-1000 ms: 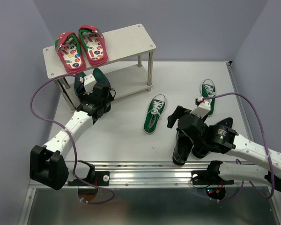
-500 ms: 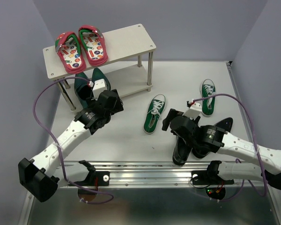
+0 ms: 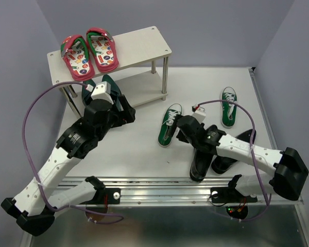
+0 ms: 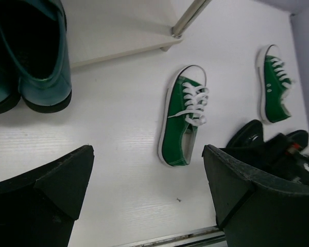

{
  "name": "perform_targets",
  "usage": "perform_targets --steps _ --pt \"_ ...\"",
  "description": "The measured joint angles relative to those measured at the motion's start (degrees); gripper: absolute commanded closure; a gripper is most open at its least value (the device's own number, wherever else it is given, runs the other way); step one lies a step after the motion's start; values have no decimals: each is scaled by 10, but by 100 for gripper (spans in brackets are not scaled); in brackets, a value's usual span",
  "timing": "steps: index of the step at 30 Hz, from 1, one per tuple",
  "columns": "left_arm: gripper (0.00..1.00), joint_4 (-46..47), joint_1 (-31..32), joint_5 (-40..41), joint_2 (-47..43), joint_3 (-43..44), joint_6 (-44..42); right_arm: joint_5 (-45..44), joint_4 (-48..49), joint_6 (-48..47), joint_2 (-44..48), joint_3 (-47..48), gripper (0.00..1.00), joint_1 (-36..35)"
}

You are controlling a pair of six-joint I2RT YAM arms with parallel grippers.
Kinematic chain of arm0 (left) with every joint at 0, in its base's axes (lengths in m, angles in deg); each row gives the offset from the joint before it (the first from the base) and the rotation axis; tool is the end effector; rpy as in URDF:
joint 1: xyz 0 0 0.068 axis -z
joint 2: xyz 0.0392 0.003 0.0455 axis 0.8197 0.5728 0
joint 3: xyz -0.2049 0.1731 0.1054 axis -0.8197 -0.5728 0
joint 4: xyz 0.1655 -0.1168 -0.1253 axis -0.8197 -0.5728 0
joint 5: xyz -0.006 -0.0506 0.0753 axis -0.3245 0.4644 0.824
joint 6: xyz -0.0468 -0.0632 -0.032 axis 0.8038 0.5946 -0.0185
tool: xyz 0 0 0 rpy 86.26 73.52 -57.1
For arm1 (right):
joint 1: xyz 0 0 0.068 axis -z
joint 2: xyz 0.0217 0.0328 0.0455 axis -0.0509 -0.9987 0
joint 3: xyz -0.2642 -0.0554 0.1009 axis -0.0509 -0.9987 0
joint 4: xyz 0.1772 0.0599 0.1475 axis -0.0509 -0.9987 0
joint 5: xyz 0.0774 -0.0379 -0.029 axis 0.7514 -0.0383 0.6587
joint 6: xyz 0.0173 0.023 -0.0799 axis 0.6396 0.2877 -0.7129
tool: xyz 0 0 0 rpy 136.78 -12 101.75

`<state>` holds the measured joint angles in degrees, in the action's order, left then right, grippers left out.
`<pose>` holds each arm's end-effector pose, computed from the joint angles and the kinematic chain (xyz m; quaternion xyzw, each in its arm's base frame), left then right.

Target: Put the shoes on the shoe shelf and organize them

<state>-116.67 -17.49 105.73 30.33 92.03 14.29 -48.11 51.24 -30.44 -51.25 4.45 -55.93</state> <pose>0.1612 -0.0956 0.3930 -0.0502 0.8149 -0.2199 0.5339 0.1865 0.1866 0.2572 0.1274 0.8878 0.1720 0.4074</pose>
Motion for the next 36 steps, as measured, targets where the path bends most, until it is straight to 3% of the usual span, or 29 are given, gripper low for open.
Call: perform_targets --steps 8,11,16,24,36 --pt "2 9 2 -41 -22 77 -27 61 74 -10 -121 3 28 26" --pt "2 7 2 -45 -22 78 -36 68 85 -9 -160 7 42 26" --pt "2 2 2 -49 -20 78 -52 80 104 -5 -197 26 99 27" --pt "2 -2 2 -42 -19 78 -74 78 60 -66 -198 57 99 14" --pt "2 -13 2 -36 -8 151 -98 86 -85 -149 -181 227 99 -27"
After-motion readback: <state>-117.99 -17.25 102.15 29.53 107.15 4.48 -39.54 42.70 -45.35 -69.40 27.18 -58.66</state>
